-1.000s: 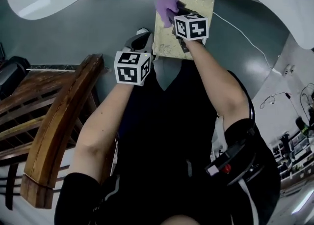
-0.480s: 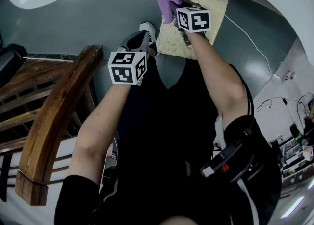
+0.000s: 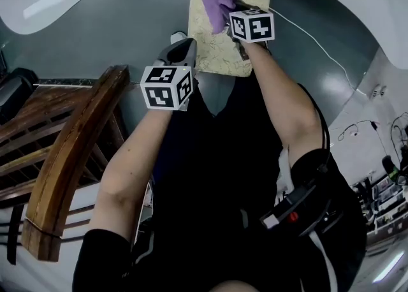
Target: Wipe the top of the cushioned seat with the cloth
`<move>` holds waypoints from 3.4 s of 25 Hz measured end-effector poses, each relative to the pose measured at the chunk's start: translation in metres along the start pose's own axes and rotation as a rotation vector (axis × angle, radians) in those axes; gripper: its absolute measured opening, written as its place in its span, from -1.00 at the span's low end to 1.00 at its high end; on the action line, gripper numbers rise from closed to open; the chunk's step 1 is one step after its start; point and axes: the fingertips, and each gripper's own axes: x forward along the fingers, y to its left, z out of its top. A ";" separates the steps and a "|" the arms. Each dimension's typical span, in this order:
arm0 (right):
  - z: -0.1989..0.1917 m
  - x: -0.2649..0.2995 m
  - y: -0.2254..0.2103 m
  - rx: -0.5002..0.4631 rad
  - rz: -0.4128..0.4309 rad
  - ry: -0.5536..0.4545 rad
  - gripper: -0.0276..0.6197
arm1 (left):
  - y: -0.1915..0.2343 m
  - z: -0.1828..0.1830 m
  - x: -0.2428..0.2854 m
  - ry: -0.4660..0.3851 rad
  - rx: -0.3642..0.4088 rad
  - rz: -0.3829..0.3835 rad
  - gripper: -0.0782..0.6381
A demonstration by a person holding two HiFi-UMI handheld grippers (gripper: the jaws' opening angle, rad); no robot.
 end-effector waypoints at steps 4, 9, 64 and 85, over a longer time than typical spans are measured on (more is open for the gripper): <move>-0.005 -0.015 -0.020 0.014 -0.004 -0.004 -0.63 | -0.019 0.000 0.009 0.002 0.002 0.006 -0.77; -0.010 -0.031 -0.038 0.022 -0.011 -0.010 -0.63 | -0.038 -0.006 0.013 0.002 0.007 0.004 -0.77; 0.103 -0.355 0.114 -0.107 -0.239 -0.460 -0.61 | -0.098 0.176 -0.201 -0.393 0.331 -0.231 -0.77; 0.208 -0.540 0.254 -0.373 -0.221 -0.831 -0.61 | -0.120 0.267 -0.401 -0.822 0.379 -0.184 -0.77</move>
